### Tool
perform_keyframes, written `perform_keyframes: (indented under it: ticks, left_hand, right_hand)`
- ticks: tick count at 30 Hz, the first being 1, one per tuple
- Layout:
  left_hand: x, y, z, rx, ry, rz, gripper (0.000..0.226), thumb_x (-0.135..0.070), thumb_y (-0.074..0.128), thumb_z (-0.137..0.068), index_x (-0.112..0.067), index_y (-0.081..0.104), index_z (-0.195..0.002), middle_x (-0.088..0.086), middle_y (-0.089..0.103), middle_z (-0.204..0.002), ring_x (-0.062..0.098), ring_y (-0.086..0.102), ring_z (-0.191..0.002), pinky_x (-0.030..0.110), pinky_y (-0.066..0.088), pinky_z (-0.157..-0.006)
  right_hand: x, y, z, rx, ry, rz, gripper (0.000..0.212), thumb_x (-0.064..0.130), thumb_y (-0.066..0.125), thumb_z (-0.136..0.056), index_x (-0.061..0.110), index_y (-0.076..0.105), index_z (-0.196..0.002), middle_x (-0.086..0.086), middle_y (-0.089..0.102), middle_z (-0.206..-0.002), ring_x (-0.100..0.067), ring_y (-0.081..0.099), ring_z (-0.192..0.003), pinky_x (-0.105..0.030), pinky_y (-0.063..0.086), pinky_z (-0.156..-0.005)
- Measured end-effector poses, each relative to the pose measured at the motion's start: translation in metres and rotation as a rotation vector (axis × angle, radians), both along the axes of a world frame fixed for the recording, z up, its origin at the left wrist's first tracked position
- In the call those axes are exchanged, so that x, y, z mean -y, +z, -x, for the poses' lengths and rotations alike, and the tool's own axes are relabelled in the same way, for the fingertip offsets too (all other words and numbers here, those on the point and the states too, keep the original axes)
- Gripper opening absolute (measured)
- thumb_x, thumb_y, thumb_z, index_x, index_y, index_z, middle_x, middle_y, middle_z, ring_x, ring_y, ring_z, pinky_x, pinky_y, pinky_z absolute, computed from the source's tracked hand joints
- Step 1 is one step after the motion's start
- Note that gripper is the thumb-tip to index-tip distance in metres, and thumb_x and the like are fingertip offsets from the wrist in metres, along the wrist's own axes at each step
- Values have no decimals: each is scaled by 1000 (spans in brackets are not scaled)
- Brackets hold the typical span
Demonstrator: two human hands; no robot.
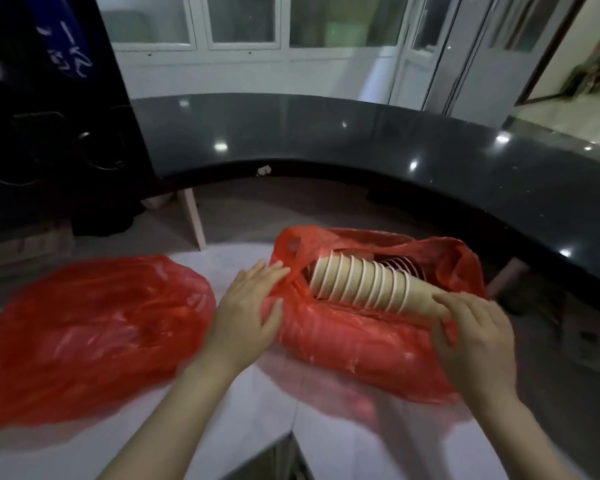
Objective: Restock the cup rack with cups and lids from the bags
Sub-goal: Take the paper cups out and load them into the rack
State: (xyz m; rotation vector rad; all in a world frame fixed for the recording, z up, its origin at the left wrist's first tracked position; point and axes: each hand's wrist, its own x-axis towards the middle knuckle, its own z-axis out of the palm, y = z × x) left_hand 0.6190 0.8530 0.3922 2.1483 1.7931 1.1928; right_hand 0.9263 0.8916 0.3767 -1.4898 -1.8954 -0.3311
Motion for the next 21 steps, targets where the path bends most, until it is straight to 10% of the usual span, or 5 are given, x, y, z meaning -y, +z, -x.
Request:
perform_keyframes:
  ticks: [4,11,21]
  left_hand:
    - [-28,-4,-42,41,-13,140,50,-13,61,-87,-18,49,-136,0,48,-141,12,41,-133,14,23,-107]
    - [-28,-30,-52,225,44,409,84,-29,68,-84,-31,14,-149,-10,39,-145,6,40,-129,28,33,-108]
    - [-5,-30,2,321,472,310,6,-26,57,-92,-21,60,-93,-6,66,-87,20,63,-87,34,45,-74]
  right_hand:
    - [-4,-28,-24,-191,-215,488,67,37,73,-79,15,48,-137,-15,40,-146,-40,31,-135,-58,29,-107]
    - [-10,-43,-13,-326,-87,580,82,37,69,-79,28,28,-148,-3,46,-145,-32,54,-119,-44,46,-94]
    - [-18,-43,45,-283,165,616,82,41,68,-77,32,27,-148,0,49,-143,-27,54,-120,-38,44,-96]
